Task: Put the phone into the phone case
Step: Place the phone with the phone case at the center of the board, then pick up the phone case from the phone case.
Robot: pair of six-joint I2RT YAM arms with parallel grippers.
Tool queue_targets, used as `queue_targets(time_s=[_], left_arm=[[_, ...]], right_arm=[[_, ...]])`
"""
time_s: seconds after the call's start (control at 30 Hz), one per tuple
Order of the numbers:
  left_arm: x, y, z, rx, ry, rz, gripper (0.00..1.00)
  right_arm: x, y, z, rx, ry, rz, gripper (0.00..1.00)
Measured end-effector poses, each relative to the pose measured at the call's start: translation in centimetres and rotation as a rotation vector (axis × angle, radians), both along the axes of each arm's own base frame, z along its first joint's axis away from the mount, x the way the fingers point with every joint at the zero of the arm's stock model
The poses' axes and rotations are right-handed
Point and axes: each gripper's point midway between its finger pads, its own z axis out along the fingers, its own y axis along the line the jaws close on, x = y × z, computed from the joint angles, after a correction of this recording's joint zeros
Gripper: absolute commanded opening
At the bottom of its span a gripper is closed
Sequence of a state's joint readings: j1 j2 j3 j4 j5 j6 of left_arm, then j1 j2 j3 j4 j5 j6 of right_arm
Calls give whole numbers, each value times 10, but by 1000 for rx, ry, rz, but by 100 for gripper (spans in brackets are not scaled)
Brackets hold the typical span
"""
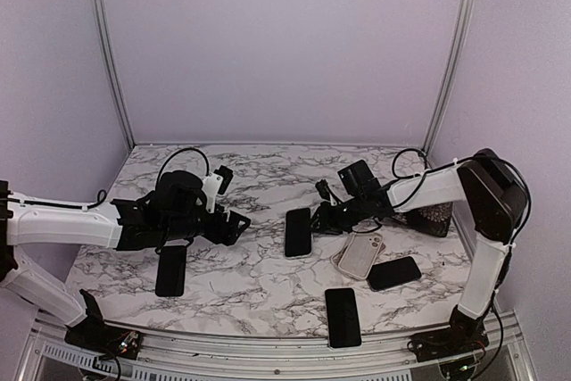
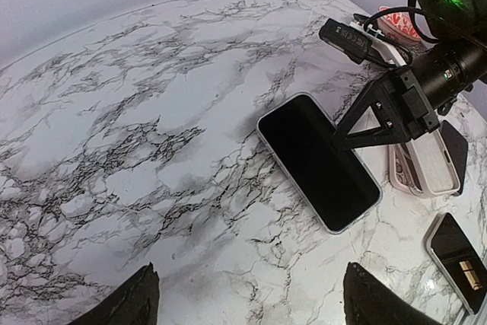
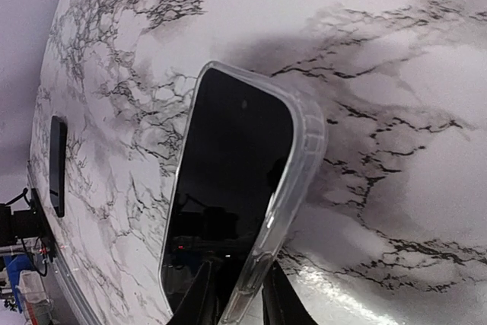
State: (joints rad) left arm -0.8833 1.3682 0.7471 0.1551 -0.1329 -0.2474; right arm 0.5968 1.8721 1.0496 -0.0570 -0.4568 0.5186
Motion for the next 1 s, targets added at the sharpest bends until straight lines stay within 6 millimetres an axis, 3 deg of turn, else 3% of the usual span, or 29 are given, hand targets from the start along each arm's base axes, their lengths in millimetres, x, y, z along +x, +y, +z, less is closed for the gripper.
queue_targets(time_s=[0.17,0.33,0.4,0.47,0.5,0.53,0.6,0.8,0.9,1.0], left_arm=[[0,1,-2,10,5,4,85],[4,8,-6,33,20,54,98],[8,14,-8,47,30,103,99],[12,22,-11,71,42,158,99],[14,27,-14,86,50,188,99],[15,32,-17,102,60,218,99],[16,44,-23,136,85,280,99],[8,89,-46,236,179,455,99],[-3,109,-58,249,235,516,99],[-16,131,-72,271,294,578,99]], right_arm=[[5,-14,-12,-86,-18,-39,21],[7,-23,-18,-140,-29,-61,22],[8,-26,-19,-156,-34,-68,23],[9,-29,-18,-177,-46,-75,29],[9,-30,-17,-193,-58,-77,37],[9,-33,-14,-211,-72,-81,51],[12,-37,-5,-250,-103,-91,95],[34,-39,53,-406,-329,-139,99],[36,-46,82,-468,-426,-163,99],[33,-62,95,-532,-463,-190,99]])
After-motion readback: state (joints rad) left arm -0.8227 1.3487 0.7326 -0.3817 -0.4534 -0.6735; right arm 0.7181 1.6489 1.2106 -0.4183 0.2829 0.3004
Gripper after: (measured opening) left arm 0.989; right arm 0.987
